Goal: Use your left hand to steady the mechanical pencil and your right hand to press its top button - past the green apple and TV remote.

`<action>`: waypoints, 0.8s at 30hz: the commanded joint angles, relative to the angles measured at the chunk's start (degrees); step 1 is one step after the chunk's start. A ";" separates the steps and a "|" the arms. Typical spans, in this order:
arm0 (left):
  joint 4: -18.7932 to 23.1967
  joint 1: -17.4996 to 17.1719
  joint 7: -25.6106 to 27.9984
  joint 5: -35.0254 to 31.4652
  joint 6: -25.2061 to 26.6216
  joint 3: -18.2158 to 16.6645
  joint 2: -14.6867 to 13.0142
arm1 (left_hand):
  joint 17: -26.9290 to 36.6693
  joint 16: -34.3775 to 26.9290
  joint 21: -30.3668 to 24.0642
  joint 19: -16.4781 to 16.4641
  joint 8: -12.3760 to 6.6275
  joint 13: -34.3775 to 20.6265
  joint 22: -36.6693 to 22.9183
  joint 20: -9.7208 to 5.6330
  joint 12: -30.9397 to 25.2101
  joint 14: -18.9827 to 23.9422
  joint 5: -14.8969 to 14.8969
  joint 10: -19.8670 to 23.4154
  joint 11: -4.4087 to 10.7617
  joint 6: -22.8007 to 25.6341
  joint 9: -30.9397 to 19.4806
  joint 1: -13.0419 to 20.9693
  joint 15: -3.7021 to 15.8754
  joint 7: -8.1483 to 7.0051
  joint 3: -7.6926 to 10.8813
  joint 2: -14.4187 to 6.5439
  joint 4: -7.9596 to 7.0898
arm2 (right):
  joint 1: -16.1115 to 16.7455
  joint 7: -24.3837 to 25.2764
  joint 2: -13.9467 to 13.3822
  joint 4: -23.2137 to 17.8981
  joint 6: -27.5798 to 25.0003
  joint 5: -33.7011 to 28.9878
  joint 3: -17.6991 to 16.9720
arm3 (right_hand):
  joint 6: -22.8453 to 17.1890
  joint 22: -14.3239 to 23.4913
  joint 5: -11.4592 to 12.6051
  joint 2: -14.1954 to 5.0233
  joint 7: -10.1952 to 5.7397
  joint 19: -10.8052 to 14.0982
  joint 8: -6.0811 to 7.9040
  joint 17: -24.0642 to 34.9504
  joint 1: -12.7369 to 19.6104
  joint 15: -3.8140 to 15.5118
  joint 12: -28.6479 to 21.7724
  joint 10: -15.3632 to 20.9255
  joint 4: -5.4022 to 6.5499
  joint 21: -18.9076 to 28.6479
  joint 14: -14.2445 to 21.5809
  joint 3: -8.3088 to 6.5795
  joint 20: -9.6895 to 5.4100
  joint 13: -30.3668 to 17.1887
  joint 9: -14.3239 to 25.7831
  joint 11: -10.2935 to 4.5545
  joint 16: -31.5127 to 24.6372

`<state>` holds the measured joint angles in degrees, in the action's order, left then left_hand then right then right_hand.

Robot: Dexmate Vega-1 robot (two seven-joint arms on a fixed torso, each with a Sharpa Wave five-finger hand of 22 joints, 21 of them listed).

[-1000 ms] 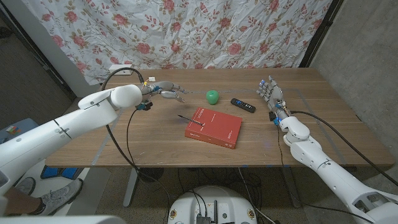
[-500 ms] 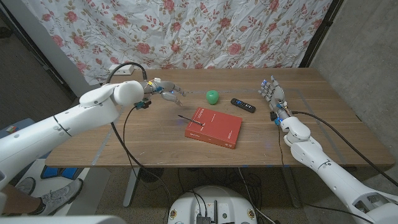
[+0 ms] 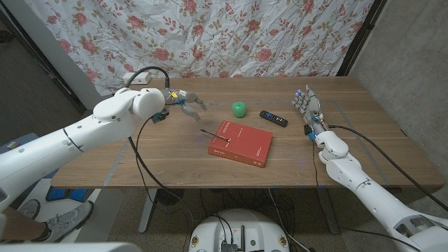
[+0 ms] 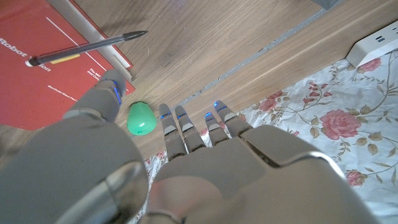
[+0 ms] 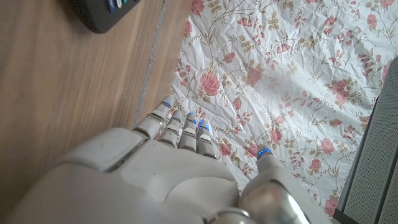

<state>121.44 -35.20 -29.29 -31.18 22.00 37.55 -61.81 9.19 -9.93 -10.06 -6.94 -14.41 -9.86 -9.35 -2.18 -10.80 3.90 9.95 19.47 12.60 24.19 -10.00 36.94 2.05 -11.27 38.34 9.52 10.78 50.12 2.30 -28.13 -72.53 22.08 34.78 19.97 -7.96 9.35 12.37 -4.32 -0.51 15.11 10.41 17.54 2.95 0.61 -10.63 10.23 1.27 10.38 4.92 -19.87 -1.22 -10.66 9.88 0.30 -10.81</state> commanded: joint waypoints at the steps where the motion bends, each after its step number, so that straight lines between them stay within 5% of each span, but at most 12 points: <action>1: -0.88 0.80 -4.68 -8.59 -3.05 0.94 2.14 | 0.30 -0.01 0.17 0.54 0.04 -0.16 -0.08 -6.91 0.12 -0.40 -0.15 0.62 -0.07 0.36 -0.10 0.97 8.53 -0.13 -0.61 0.28 0.02 | -0.39 0.79 0.07 0.29 -0.29 -0.46 0.07 | -0.51 0.15 0.44 -0.27 0.12 0.08 0.20 -0.15 0.08 0.06 -0.39 0.37 -0.09 0.22 0.12 -0.30 -0.07 -0.13 0.12 -0.02 -0.35; 24: -0.96 -2.98 -7.01 -17.42 -1.60 1.60 7.75 | 0.28 -0.38 -0.17 1.54 0.49 -0.10 -0.12 -8.14 -0.06 0.41 -0.07 3.63 -0.13 0.64 -0.10 2.45 7.91 -0.09 -3.98 0.77 -0.26 | 0.65 2.43 -0.89 -1.23 -1.91 -0.84 -0.13 | -0.60 0.15 0.39 -0.36 0.06 -0.05 0.23 -0.67 -0.05 -0.22 -0.36 0.34 -0.14 0.18 -0.07 -0.45 0.06 -0.11 0.12 -0.01 -0.39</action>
<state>120.82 -36.50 -35.37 -44.59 19.57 38.41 -57.10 9.19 -9.93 -10.07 -5.44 -13.96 -9.87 -9.35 -2.05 -10.81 3.90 9.95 22.31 12.38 24.38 -10.00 38.41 2.04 -11.46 34.76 10.46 10.53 50.30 4.13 -28.63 -73.07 20.97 34.11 19.88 -7.96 9.35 12.37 -4.32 -0.51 15.12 10.41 16.74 2.95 0.61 -10.63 10.23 1.27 10.38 4.92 -19.86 -1.22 -10.67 9.88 0.30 -10.81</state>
